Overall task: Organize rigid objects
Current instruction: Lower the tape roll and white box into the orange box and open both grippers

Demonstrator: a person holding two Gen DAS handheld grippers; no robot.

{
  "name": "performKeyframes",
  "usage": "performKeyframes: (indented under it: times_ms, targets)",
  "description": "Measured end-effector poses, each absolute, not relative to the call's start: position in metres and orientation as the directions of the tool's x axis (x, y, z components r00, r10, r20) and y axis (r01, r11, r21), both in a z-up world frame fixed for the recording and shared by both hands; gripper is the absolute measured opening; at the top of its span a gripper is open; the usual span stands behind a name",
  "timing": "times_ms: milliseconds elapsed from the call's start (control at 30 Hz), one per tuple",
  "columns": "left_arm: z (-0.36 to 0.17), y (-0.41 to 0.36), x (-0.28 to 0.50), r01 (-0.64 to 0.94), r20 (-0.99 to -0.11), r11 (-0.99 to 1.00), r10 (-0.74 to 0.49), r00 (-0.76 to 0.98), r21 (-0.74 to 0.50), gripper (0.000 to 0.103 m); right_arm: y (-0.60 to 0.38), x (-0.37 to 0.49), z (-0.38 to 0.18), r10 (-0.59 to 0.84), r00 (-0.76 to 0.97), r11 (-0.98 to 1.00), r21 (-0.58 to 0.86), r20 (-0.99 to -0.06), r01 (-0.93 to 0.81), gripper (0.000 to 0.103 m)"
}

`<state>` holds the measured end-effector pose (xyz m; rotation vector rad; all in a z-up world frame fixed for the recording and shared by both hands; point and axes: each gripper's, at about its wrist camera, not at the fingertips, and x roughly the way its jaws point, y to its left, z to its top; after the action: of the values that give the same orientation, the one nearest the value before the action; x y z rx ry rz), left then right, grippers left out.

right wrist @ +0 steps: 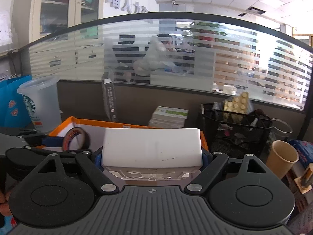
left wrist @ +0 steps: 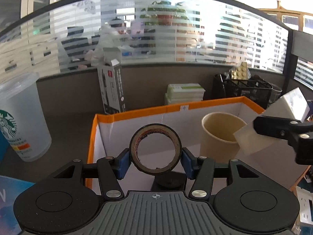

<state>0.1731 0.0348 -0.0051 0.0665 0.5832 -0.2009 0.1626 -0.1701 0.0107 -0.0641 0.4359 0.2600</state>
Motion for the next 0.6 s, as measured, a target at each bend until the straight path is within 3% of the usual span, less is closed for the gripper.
performKeyframes:
  times_ms: [367, 600]
  targets:
    - [-0.010, 0.029, 0.173, 0.215, -0.571, 0.976, -0.155, 0.806, 0.040, 0.053, -0.174, 0.152, -0.001, 0.321, 0.817, 0.942, 0.074, -0.479, -0.328, 0.083]
    - [-0.014, 0.025, 0.162, 0.233, -0.576, 0.969, -0.148, 0.804, 0.076, 0.053, -0.174, 0.164, -0.019, 0.298, 0.783, 0.950, 0.088, -0.546, -0.300, 0.083]
